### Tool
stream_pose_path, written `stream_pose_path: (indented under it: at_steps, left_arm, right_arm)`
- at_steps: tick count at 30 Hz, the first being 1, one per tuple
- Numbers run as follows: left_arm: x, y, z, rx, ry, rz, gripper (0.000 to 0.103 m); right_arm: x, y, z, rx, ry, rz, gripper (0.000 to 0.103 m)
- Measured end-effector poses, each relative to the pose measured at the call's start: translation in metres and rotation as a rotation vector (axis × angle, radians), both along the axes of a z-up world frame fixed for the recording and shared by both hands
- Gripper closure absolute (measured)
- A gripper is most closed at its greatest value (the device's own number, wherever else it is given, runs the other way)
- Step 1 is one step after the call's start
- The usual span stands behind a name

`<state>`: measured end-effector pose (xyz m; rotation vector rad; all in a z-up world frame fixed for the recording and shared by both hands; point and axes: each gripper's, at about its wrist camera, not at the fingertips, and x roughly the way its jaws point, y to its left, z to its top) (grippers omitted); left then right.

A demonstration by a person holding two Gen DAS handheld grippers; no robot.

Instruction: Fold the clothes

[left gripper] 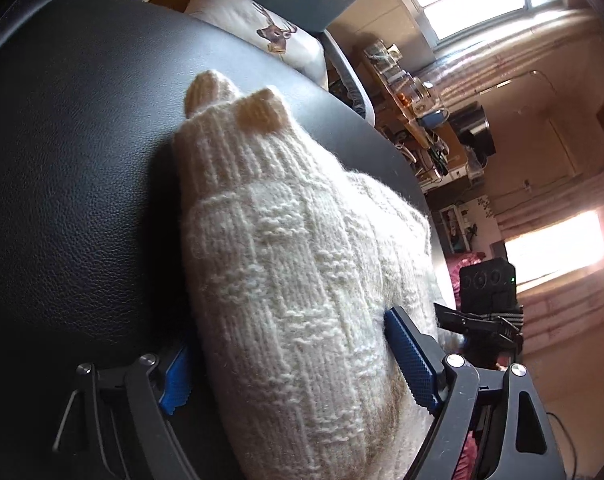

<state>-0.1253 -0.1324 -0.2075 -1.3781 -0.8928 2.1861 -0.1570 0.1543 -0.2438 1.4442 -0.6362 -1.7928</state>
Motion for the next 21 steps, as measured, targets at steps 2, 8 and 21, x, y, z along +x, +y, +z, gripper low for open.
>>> stream_pose_path:
  at_steps: [2,8,21]
  left_arm:
    - [-0.002,-0.001,-0.003,0.012,-0.019,-0.006,0.018]
    - [-0.002,0.001,-0.006,0.019,-0.028,-0.01,0.015]
    - [0.004,0.004,-0.007,0.003,0.005,-0.017,0.016]
  right_arm:
    - [0.001,0.004,-0.002,-0.018,-0.007,-0.014,0.032]
    - [-0.005,0.013,-0.005,-0.062,-0.096,-0.059,0.024]
    - [0.005,0.014,0.004,-0.001,0.009,-0.037,0.037]
